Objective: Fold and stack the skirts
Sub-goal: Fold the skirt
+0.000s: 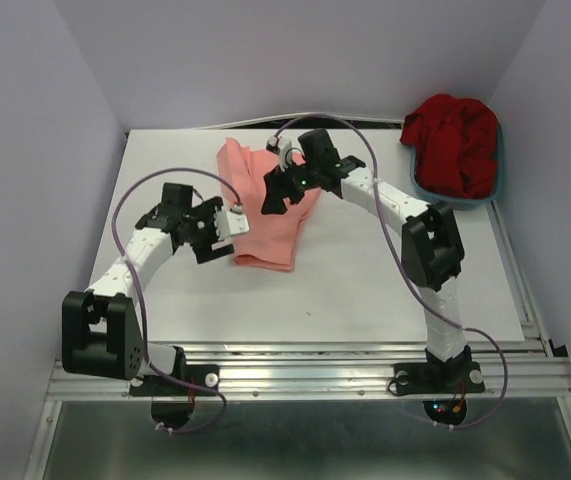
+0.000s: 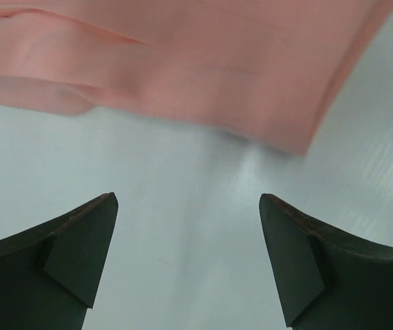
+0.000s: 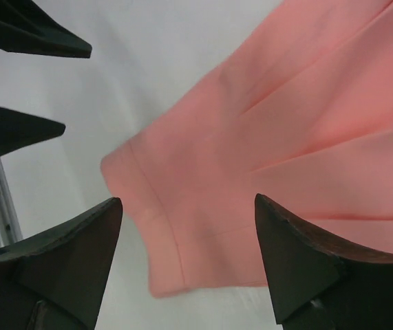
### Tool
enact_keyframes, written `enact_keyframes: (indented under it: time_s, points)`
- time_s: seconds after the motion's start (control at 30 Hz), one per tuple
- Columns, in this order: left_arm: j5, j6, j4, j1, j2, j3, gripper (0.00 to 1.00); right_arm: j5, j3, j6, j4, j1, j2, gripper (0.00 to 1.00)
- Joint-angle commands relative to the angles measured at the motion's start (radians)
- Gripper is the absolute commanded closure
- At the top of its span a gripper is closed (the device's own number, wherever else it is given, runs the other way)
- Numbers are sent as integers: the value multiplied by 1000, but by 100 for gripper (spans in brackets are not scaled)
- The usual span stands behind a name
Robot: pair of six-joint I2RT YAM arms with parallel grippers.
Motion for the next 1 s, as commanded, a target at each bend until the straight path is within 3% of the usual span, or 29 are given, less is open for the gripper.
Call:
enact_keyframes:
  time_s: [0.0, 0.13, 0.27, 0.4, 0.67, 0.97]
  points:
    - [-21, 408, 48, -5, -122, -163, 5, -160, -112, 86, -13, -27, 33, 21]
    - [-19, 465, 351, -35, -230, -413, 1, -174, -158, 124, -9, -27, 90, 32]
    - [-41, 458, 659, -117, -280, -611, 1, -135, -199, 112, -11, -27, 125, 34]
    - [-81, 468, 922, -196, -228, -775, 1, -95, -202, 95, -26, -27, 161, 36]
    - [-138, 453, 1244, -256, -24, -823, 1, -71, -196, 95, -49, -27, 201, 36]
    - [-119, 312, 1237, -292, 82, -661, 5, -85, -193, 94, -57, -27, 219, 36]
